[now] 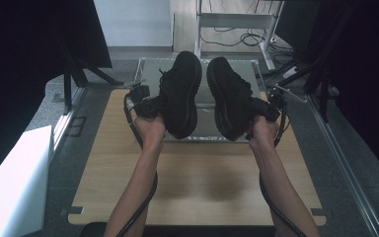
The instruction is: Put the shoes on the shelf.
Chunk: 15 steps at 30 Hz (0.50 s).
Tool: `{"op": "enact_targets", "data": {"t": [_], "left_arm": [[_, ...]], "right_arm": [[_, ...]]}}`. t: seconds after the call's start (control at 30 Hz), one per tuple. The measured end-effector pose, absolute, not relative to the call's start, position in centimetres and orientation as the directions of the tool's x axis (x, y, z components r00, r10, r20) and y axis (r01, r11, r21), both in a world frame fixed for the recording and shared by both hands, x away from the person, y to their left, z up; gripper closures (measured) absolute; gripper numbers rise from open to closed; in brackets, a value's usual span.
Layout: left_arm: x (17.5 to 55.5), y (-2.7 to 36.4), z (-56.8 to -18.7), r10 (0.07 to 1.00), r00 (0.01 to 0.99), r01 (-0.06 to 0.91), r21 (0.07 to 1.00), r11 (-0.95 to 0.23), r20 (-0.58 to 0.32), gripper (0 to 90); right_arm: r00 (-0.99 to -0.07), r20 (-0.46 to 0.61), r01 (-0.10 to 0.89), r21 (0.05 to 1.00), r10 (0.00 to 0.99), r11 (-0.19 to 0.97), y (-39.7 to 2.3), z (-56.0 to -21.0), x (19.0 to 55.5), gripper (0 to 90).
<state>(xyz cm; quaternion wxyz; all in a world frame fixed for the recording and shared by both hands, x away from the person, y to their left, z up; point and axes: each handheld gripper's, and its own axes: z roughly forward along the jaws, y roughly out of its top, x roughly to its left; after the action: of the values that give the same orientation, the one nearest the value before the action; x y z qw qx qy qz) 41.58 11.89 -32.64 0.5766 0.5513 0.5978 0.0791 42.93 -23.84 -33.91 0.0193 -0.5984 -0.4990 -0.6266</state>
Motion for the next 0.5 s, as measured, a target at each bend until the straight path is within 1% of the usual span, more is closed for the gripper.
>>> {"op": "enact_targets", "data": {"t": [0.23,0.5], "left_arm": [[43.4,11.7,-31.9,0.77,0.242,0.576,0.726,0.376,-0.591,79.3],[45.5,11.4,-31.4,0.808,0.188,0.585,0.725,0.365,-0.558,79.0]], "right_arm": [[-0.261,0.754,0.611,0.612,0.602,-0.502,-23.0,-33.2,44.7,75.9],[-0.231,0.737,0.603,0.621,0.635,-0.501,-22.6,-32.4,46.7,75.8]]}}
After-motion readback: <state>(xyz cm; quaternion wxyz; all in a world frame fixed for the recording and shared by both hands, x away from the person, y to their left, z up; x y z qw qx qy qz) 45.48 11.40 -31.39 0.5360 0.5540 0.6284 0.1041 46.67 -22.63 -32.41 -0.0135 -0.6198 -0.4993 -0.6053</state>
